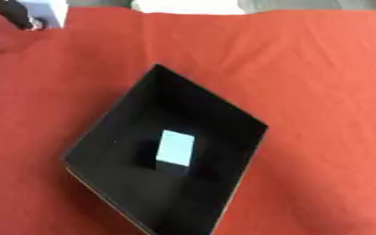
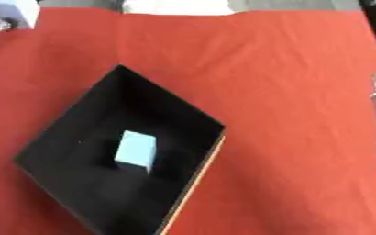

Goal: Pick up objects on the table and place them in the box.

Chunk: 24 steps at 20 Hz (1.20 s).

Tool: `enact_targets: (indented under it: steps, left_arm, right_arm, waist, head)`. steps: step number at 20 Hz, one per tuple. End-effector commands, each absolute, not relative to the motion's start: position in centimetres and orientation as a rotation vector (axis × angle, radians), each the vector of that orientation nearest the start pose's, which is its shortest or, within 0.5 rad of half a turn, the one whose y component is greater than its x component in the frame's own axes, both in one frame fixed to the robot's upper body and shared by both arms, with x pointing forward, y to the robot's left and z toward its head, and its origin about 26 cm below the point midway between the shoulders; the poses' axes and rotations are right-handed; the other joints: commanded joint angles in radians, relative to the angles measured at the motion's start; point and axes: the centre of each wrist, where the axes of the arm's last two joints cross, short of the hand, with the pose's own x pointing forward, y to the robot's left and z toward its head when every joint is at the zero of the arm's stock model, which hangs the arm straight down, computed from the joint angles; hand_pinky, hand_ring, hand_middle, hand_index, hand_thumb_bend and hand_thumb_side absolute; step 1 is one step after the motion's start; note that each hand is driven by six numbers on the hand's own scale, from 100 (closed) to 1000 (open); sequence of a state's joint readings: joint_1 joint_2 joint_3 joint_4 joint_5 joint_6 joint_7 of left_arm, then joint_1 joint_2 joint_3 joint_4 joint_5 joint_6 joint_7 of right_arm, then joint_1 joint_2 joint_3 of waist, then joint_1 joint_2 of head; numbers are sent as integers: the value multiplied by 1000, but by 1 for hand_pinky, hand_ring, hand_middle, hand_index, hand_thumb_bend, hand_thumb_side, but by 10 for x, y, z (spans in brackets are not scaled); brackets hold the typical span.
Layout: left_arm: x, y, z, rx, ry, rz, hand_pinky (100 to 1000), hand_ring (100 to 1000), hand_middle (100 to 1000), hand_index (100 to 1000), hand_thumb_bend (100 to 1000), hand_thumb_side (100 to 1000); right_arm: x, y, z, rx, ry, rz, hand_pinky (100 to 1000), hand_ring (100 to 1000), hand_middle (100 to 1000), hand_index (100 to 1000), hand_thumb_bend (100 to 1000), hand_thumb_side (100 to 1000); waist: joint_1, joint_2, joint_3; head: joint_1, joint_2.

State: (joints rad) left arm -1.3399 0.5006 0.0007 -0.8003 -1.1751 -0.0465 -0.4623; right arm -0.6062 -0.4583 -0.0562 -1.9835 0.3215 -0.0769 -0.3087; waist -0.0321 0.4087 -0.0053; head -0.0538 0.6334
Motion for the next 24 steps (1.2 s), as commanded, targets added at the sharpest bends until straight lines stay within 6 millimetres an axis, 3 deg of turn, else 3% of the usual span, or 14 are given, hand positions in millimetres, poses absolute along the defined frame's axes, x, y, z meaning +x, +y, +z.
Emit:
enact_targets:
  steps: [1,3,4,8,11,16,24]
  left_arm:
    - [479,259,390,1316,-1435,-1378,356,510,548,714,314,100]
    - [475,247,386,1305,-1463,-1466,361,514,554,718,370,100]
    - [473,240,382,1295,-1478,-1514,362,515,556,720,286,100]
    - [463,219,368,1271,-1552,-1689,370,521,561,721,341,100]
    - [454,209,358,1250,-1616,-1801,368,520,561,721,333,100]
    - [436,194,342,1180,-1723,-1964,376,526,567,722,338,100]
    - [405,174,305,994,-1796,-2139,370,522,563,718,258,100]
  right_arm:
    - [307,-264,310,963,3258,-283,774,595,512,794,100,683]
    - [307,-264,308,966,3260,-285,774,596,514,794,100,690]
    - [307,-264,307,967,3261,-285,774,596,514,794,100,680]
    - [307,-264,302,979,3269,-280,774,596,516,794,100,678]
    - [308,-265,300,986,3273,-275,774,598,517,794,100,676]
    - [308,-265,297,994,3277,-268,774,599,520,794,100,673]
    - [308,-265,294,1002,3279,-257,774,599,521,794,100,673]
  waist:
    - [2,-45,6]
    - [3,-57,12]
    - [3,-63,14]
    - [4,-83,22]
    - [5,-95,27]
    - [4,-112,32]
    - [5,-124,40]
  head:
    - [-12,25]
    - [-16,43]
    - [-19,50]
    - [-28,73]
    - [-35,87]
    - [-46,99]
    - [-65,109]
